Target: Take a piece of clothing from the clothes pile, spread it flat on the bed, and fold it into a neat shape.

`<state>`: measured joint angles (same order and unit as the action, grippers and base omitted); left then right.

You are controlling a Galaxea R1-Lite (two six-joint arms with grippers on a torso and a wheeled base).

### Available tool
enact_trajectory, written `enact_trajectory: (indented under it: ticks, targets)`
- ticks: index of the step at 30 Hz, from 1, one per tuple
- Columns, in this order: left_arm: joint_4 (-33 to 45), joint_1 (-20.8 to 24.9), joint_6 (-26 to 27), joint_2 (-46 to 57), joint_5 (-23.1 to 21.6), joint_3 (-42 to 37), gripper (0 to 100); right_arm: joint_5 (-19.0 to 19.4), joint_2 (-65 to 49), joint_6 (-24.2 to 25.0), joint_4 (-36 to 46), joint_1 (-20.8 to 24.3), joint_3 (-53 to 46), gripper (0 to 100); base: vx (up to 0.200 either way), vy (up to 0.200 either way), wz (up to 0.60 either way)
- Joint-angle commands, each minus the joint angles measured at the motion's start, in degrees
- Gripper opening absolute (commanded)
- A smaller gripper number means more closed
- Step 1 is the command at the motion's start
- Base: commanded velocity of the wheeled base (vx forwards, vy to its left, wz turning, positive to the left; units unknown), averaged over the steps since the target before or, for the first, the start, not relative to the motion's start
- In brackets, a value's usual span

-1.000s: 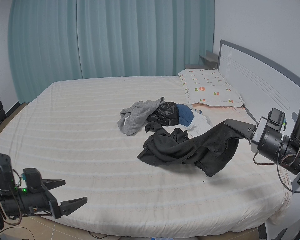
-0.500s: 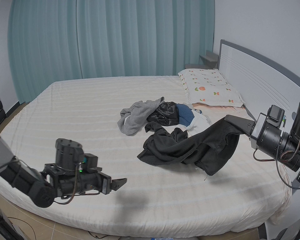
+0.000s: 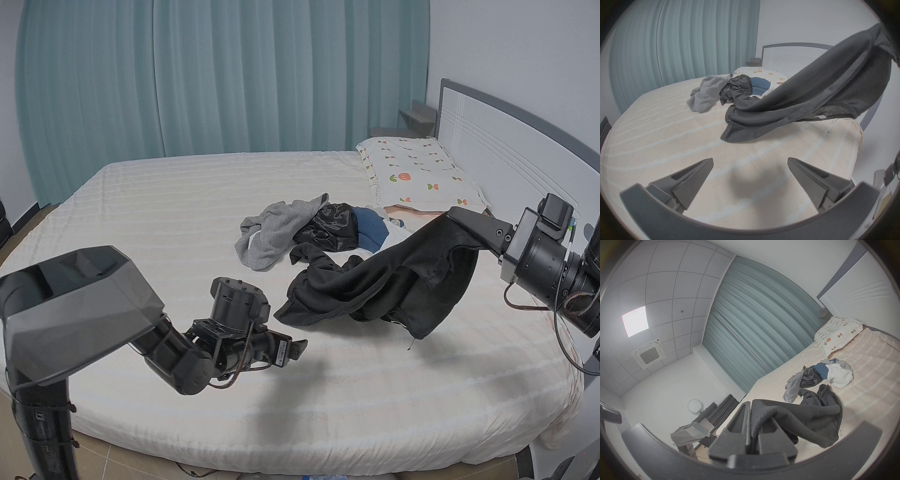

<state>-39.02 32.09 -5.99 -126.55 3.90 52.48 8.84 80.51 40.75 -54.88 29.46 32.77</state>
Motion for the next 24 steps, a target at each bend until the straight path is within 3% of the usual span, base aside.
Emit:
enact_trajectory:
  ticks: [1, 16, 17, 24]
  targets:
    - [-0.1, 1.0, -1.2, -8.9, 0.5, 6.8, 100, 0.0, 0.2, 0.0, -0.3, 1.4, 0.2, 0, 0.0, 0.0, 0.0]
    - [0.9, -0.9, -2.5, -23.1, 0.5, 28.3, 100, 0.1, 0.1, 0.5, -2.1, 1.2, 0.6, 0, 0.0, 0.0, 0.0]
    - [1.1, -1.1, -3.1, -24.3, 0.5, 30.0, 0, 0.1, 0.1, 0.5, -2.1, 1.1, 0.7, 0, 0.0, 0.0, 0.0]
    - [1.2, -1.8, -5.5, -25.6, 0.6, 32.5, 0, 0.1, 1.2, 0.6, -2.1, 0.5, 1.2, 0, 0.0, 0.0, 0.0]
